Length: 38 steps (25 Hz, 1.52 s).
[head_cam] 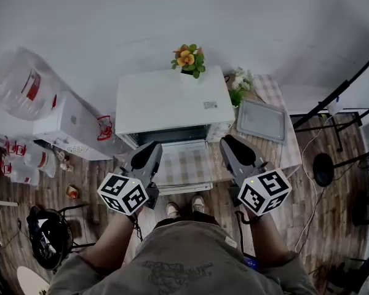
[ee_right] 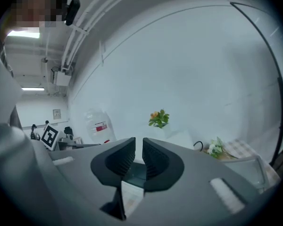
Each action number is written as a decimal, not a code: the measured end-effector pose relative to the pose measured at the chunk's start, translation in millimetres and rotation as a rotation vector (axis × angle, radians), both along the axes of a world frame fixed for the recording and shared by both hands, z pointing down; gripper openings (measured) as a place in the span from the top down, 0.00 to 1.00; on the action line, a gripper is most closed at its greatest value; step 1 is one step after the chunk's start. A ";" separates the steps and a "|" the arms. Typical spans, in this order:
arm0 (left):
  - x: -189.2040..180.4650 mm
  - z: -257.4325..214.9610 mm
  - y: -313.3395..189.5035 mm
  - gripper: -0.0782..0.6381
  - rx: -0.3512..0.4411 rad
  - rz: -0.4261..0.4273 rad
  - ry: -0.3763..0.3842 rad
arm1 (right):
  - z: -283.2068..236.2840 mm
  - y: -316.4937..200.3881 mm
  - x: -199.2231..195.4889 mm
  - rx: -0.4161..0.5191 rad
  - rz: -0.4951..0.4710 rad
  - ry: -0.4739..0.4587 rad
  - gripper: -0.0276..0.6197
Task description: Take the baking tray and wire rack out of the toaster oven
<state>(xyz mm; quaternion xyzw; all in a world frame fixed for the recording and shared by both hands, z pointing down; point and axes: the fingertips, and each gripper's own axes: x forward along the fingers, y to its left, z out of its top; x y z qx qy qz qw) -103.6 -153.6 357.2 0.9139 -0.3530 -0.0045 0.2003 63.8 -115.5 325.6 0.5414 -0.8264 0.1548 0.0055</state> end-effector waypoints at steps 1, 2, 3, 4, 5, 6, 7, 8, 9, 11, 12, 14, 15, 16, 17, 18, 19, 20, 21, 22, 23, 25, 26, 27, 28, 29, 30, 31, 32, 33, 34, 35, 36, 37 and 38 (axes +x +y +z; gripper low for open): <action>-7.7 -5.6 0.0 0.88 0.018 -0.015 -0.017 | -9.0 -0.6 -8.5 0.029 -0.016 0.015 0.85; -15.6 -11.3 0.0 0.89 0.036 -0.032 -0.033 | -17.8 -1.2 -16.9 0.057 -0.033 0.028 0.86; -23.6 -17.5 0.0 0.89 0.056 -0.051 -0.050 | -26.1 -1.8 -25.1 0.083 -0.050 0.039 0.87; -31.8 -24.6 0.1 0.89 0.078 -0.070 -0.064 | -33.9 -2.3 -33.2 0.105 -0.068 0.046 0.88; -40.0 -33.1 0.6 0.89 0.099 -0.088 -0.071 | -41.3 -2.6 -41.0 0.124 -0.086 0.050 0.89; -48.1 -43.1 1.3 0.89 0.116 -0.106 -0.069 | -48.3 -2.6 -48.4 0.142 -0.102 0.052 0.89; -56.7 -54.0 2.2 0.89 0.127 -0.126 -0.058 | -55.2 -2.5 -55.3 0.159 -0.118 0.054 0.89; -65.6 -64.4 3.2 0.89 0.137 -0.147 -0.045 | -61.8 -2.4 -61.7 0.175 -0.133 0.052 0.90; -74.6 -73.5 4.2 0.89 0.151 -0.169 -0.040 | -67.9 -2.3 -67.7 0.190 -0.149 0.050 0.91; -90.7 -87.5 7.1 0.89 0.189 -0.206 -0.061 | -78.5 -1.8 -79.6 0.221 -0.177 0.058 0.91; -97.5 -92.6 8.9 0.89 0.208 -0.221 -0.082 | -83.1 -1.5 -85.6 0.238 -0.189 0.075 0.91; -108.8 -99.1 12.9 0.89 0.237 -0.246 -0.130 | -91.9 -1.0 -97.1 0.275 -0.210 0.122 0.91; -113.4 -101.1 14.8 0.89 0.247 -0.257 -0.150 | -96.1 -0.8 -102.0 0.292 -0.220 0.138 0.91; -117.5 -102.9 16.2 0.89 0.255 -0.268 -0.169 | -100.1 -0.7 -106.1 0.304 -0.228 0.145 0.91; -121.1 -104.8 17.3 0.89 0.264 -0.279 -0.186 | -103.8 -0.8 -109.2 0.314 -0.234 0.146 0.91; -124.3 -107.2 17.8 0.89 0.272 -0.290 -0.199 | -106.9 -1.5 -111.4 0.321 -0.239 0.145 0.91; -127.1 -109.8 17.9 0.89 0.281 -0.301 -0.207 | -109.2 -2.6 -112.9 0.325 -0.240 0.149 0.92; -129.3 -112.5 17.5 0.89 0.287 -0.311 -0.209 | -110.3 -4.3 -113.9 0.328 -0.240 0.158 0.92; -130.9 -114.7 16.6 0.89 0.291 -0.318 -0.208 | -110.5 -6.3 -114.5 0.329 -0.240 0.168 0.92; -131.8 -116.3 15.3 0.89 0.293 -0.321 -0.206 | -109.9 -8.3 -114.9 0.327 -0.239 0.176 0.92; -132.2 -117.3 13.7 0.89 0.293 -0.322 -0.202 | -108.9 -10.0 -115.1 0.324 -0.239 0.177 0.92; -131.7 -118.9 10.5 0.89 0.296 -0.319 -0.201 | -106.1 -12.8 -114.8 0.315 -0.241 0.172 0.92; -130.8 -119.7 9.0 0.89 0.302 -0.318 -0.208 | -104.5 -14.2 -114.3 0.309 -0.241 0.169 0.92; -129.6 -120.5 7.5 0.89 0.309 -0.315 -0.216 | -103.0 -15.7 -113.5 0.304 -0.241 0.168 0.92; -128.0 -121.1 6.0 0.89 0.315 -0.312 -0.222 | -101.8 -17.1 -112.5 0.299 -0.240 0.167 0.92; -126.5 -121.6 4.4 0.89 0.320 -0.309 -0.225 | -100.9 -18.6 -111.5 0.295 -0.238 0.165 0.92; -125.2 -121.9 2.8 0.89 0.322 -0.306 -0.226 | -100.2 -20.1 -110.4 0.292 -0.236 0.163 0.92; -124.1 -122.0 1.5 0.89 0.323 -0.304 -0.225 | -99.6 -21.3 -109.4 0.289 -0.234 0.160 0.92; -123.1 -122.0 0.6 0.89 0.323 -0.302 -0.225 | -98.8 -22.4 -108.4 0.286 -0.232 0.157 0.92; -122.1 -122.0 0.1 0.89 0.324 -0.300 -0.224 | -97.9 -23.2 -107.4 0.282 -0.230 0.153 0.92; -121.3 -121.9 -0.3 0.89 0.324 -0.296 -0.223 | -96.8 -23.8 -106.6 0.279 -0.227 0.148 0.92; -120.7 -121.8 -0.5 0.89 0.325 -0.292 -0.222 | -95.8 -24.0 -106.0 0.275 -0.225 0.146 0.92; -120.4 -121.6 -0.9 0.89 0.325 -0.289 -0.223 | -94.9 -24.0 -105.6 0.273 -0.224 0.145 0.92; -120.5 -121.7 -1.3 0.89 0.326 -0.287 -0.224 | -94.1 -24.0 -105.5 0.271 -0.224 0.146 0.92; -120.9 -122.1 -1.9 0.89 0.327 -0.288 -0.225 | -93.3 -23.9 -105.6 0.269 -0.226 0.147 0.92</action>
